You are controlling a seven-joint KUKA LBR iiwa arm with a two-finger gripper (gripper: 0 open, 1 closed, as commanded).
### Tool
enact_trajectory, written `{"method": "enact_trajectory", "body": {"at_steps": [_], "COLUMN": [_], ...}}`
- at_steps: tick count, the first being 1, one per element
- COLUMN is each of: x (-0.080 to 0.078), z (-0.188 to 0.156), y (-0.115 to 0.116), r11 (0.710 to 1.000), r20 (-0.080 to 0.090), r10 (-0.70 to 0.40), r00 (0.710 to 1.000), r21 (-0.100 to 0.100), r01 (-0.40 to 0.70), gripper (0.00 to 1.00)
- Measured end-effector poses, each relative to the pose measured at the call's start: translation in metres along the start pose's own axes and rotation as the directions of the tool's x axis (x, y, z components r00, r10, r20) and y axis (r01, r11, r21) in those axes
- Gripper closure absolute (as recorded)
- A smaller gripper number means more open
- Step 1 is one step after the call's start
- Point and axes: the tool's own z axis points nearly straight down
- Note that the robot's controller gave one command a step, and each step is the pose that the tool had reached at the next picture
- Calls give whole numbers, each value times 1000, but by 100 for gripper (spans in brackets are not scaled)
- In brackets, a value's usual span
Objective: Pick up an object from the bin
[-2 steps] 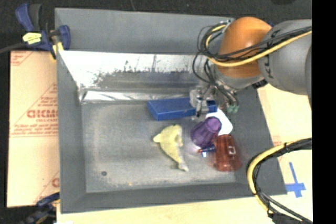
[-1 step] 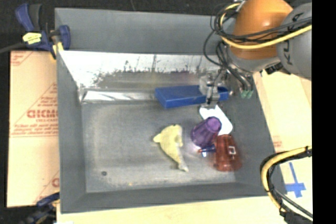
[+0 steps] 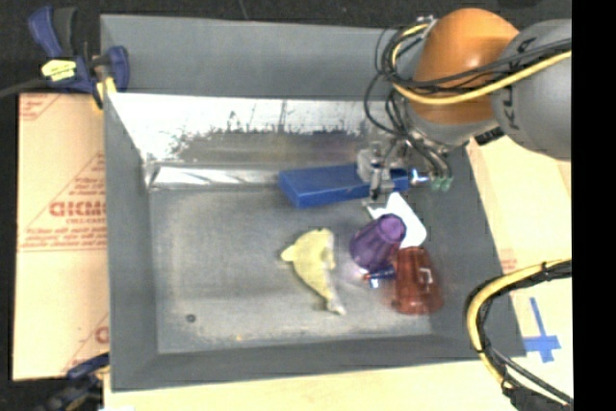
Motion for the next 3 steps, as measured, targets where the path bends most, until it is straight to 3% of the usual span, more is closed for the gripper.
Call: {"method": "enact_trajectory", "body": {"at_steps": [1,2,3], "x": [-12,4,-4], "z": [42,83,88], "y": [7,35,28], "r11": [999,1000,999], "r20": [2,1,7], "r10": [-34,5,-34], "r00": [999,1000,999], "r21": [1,0,0], "r01": [34,-5,34], "gripper": [100,100,100]}}
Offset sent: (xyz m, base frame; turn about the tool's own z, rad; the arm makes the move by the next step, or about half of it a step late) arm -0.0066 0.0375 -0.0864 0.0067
